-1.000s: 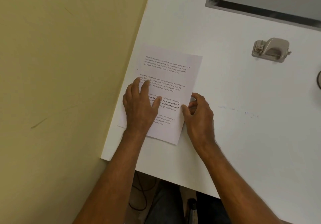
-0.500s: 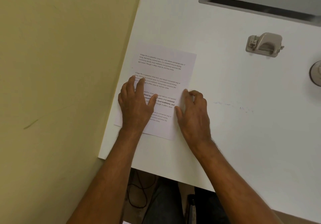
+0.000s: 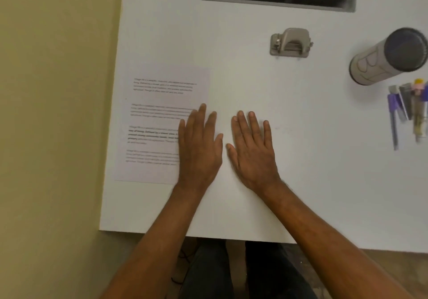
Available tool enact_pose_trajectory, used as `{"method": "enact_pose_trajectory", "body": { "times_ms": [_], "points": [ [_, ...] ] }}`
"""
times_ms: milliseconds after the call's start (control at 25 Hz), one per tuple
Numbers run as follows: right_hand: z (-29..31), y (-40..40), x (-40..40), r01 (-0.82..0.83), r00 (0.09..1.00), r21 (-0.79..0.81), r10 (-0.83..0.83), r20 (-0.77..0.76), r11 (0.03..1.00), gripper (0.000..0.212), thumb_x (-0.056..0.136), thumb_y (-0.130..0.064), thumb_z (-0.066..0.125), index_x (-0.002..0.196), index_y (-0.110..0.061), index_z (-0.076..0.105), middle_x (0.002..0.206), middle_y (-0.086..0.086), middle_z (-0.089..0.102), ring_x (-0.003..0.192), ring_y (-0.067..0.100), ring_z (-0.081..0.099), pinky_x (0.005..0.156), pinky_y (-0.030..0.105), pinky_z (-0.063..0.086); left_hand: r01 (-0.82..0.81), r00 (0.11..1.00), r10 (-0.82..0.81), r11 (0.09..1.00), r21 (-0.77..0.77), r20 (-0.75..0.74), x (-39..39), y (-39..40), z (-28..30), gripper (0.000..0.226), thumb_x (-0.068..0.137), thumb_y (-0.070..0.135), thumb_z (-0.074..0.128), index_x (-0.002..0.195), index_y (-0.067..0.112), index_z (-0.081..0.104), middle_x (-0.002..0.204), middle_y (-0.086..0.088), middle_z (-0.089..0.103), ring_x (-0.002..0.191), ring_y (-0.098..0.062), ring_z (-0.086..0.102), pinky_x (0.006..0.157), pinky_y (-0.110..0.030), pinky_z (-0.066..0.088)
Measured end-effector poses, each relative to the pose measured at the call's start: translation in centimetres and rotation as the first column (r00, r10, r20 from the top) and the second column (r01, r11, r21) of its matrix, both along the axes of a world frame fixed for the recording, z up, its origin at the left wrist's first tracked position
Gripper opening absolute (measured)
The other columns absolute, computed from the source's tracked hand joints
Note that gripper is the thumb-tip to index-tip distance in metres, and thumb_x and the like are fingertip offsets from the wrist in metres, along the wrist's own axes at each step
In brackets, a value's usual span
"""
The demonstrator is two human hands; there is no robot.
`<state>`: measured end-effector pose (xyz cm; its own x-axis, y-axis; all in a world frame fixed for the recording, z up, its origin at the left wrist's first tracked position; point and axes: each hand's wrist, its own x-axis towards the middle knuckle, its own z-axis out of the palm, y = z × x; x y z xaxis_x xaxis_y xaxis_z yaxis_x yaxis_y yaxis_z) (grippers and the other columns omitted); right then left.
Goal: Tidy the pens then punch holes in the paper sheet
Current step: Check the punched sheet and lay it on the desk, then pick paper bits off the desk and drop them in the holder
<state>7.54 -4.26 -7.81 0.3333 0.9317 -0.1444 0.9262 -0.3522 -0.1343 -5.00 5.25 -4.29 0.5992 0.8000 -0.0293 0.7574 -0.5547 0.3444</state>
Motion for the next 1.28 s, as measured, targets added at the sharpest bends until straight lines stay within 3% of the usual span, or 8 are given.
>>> {"method": "enact_pose_trajectory", "body": {
  "times_ms": [200, 400, 520, 640, 760, 1080, 1200, 1280],
  "points": [
    [-1.1, -3.0, 4.8, 0.079, 0.994, 0.034, -0.082, 0.077, 0.996, 0.066, 0.111, -0.045, 0.026, 0.166, -0.011, 0.011, 0.175, 0.01, 0.009, 0.163, 0.028, 0.002, 0.131, 0.053, 0.003, 0.182, 0.976, -0.169, 0.979, 0.092, -0.137, 3.7, -2.6, -2.9, 0.06, 0.11, 0.035, 0.043, 0.163, 0.011, 0.03, 0.173, -0.013, 0.023, 0.161, -0.032, 0.02, 0.13, -0.053, 0.007],
    [-0.2, -5.1, 7.8, 0.124, 0.992, 0.095, -0.124, -0.004, 0.988, 0.065, 0.111, -0.042, 0.026, 0.166, -0.01, 0.009, 0.175, 0.009, 0.007, 0.163, 0.028, 0.002, 0.132, 0.052, 0.003, 0.199, 0.974, -0.19, 0.978, 0.068, -0.122, 5.1, -3.7, -4.4, 0.063, 0.11, 0.034, 0.037, 0.164, 0.004, 0.022, 0.173, -0.018, 0.019, 0.162, -0.033, 0.015, 0.132, -0.051, 0.009],
    [0.5, -7.9, 7.8, 0.414, 0.902, 0.184, -0.375, -0.212, 0.891, 0.065, 0.111, -0.034, 0.03, 0.166, -0.008, 0.008, 0.175, 0.01, 0.007, 0.163, 0.025, 0.002, 0.132, 0.048, 0.007, 0.196, 0.975, -0.185, 0.977, 0.086, -0.122, 5.8, -4.0, -4.3, 0.064, 0.11, 0.034, 0.036, 0.163, 0.0, 0.024, 0.172, -0.021, 0.019, 0.162, -0.034, 0.016, 0.132, -0.051, 0.012],
    [0.4, -9.6, 6.8, 0.571, 0.816, 0.107, -0.549, -0.18, 0.814, 0.068, 0.11, -0.038, 0.029, 0.164, -0.002, 0.009, 0.174, 0.016, 0.008, 0.162, 0.03, 0.003, 0.131, 0.051, 0.011, 0.206, 0.974, -0.198, 0.976, 0.075, -0.107, 6.7, -4.3, -4.1, 0.065, 0.109, 0.035, 0.037, 0.163, -0.001, 0.024, 0.172, -0.021, 0.019, 0.162, -0.034, 0.016, 0.132, -0.05, 0.014],
    [-0.2, -8.1, 6.0, 0.515, 0.855, 0.084, -0.504, -0.12, 0.853, 0.071, 0.11, -0.042, 0.028, 0.164, -0.001, 0.01, 0.173, 0.019, 0.008, 0.162, 0.032, 0.004, 0.132, 0.05, 0.01, 0.225, 0.97, -0.217, 0.972, 0.062, -0.105, 7.7, -4.4, -4.2, 0.066, 0.11, 0.036, 0.034, 0.163, -0.001, 0.021, 0.173, -0.021, 0.016, 0.162, -0.034, 0.013, 0.132, -0.049, 0.015],
    [0.0, -2.5, 7.1, 0.309, 0.933, 0.161, -0.266, -0.242, 0.937, 0.059, 0.111, -0.023, 0.033, 0.163, 0.0, 0.017, 0.172, 0.019, 0.015, 0.161, 0.03, 0.011, 0.132, 0.047, 0.013, 0.33, 0.943, -0.328, 0.943, 0.042, -0.058, 8.7, -3.5, -4.2, 0.06, 0.11, 0.026, 0.029, 0.163, 0.0, 0.022, 0.173, -0.02, 0.017, 0.162, -0.032, 0.014, 0.133, -0.048, 0.014],
    [0.6, -3.9, 8.1, 0.442, 0.846, 0.262, -0.302, -0.44, 0.858, 0.059, 0.111, -0.018, 0.038, 0.164, -0.002, 0.017, 0.173, 0.014, 0.015, 0.162, 0.024, 0.012, 0.131, 0.045, 0.018, 0.316, 0.947, -0.313, 0.948, 0.038, -0.068, 8.9, -3.7, -4.0, 0.063, 0.108, 0.027, 0.035, 0.164, 0.0, 0.021, 0.173, -0.019, 0.016, 0.162, -0.032, 0.014, 0.133, -0.049, 0.014],
    [0.8, -6.5, 7.6, 0.555, 0.798, 0.259, -0.417, -0.436, 0.79, 0.063, 0.11, -0.024, 0.042, 0.164, -0.004, 0.016, 0.174, 0.012, 0.014, 0.162, 0.022, 0.01, 0.131, 0.044, 0.018, 0.304, 0.951, -0.299, 0.951, 0.052, -0.08, 9.0, -3.7, -3.9, 0.064, 0.107, 0.027, 0.037, 0.164, 0.0, 0.022, 0.173, -0.019, 0.017, 0.162, -0.033, 0.015, 0.132, -0.051, 0.016]
  ]
}}
